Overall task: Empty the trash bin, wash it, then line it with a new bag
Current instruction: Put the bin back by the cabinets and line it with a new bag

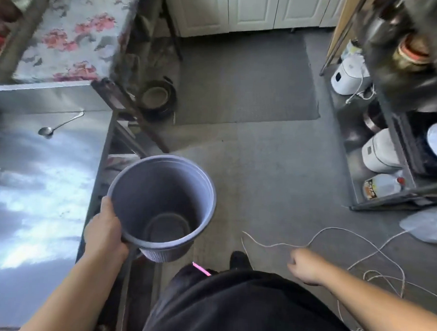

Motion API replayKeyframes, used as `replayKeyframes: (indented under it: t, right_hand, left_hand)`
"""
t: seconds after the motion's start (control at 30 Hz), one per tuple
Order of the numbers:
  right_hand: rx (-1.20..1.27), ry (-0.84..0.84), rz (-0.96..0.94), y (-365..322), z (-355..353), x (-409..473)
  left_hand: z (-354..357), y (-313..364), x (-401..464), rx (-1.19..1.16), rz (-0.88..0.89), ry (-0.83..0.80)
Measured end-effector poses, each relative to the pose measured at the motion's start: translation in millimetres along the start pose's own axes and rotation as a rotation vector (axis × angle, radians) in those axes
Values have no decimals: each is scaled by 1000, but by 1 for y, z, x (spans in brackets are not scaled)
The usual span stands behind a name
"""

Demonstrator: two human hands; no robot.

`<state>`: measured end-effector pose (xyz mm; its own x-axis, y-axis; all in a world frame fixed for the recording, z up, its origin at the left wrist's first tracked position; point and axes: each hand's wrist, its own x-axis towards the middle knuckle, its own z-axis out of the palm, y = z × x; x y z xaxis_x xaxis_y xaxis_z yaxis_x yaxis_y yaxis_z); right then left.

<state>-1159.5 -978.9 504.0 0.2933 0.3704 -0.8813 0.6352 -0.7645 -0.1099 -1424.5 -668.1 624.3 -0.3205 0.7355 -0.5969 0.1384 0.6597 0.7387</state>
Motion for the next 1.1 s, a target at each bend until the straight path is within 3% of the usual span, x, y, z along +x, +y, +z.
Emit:
replayKeyframes:
  t: [0.2, 0.5, 0.8, 0.9, 1.1]
  right_hand:
    - [189, -64, 194, 53, -5, 4]
    - [435, 54, 175, 9, -120, 81]
    - [409, 195, 207, -17, -264, 128]
    - [399, 224, 250, -5, -281, 131]
    - [435, 179, 337, 38, -290, 141]
  left_hand:
    - [61, 0, 30, 98, -94, 109]
    - [158, 31, 130, 422, -88, 132]
    - [278, 133, 155, 544, -15, -25]
    - [315, 159, 146, 568, 30, -59]
    - [383, 176, 136, 458, -48, -121]
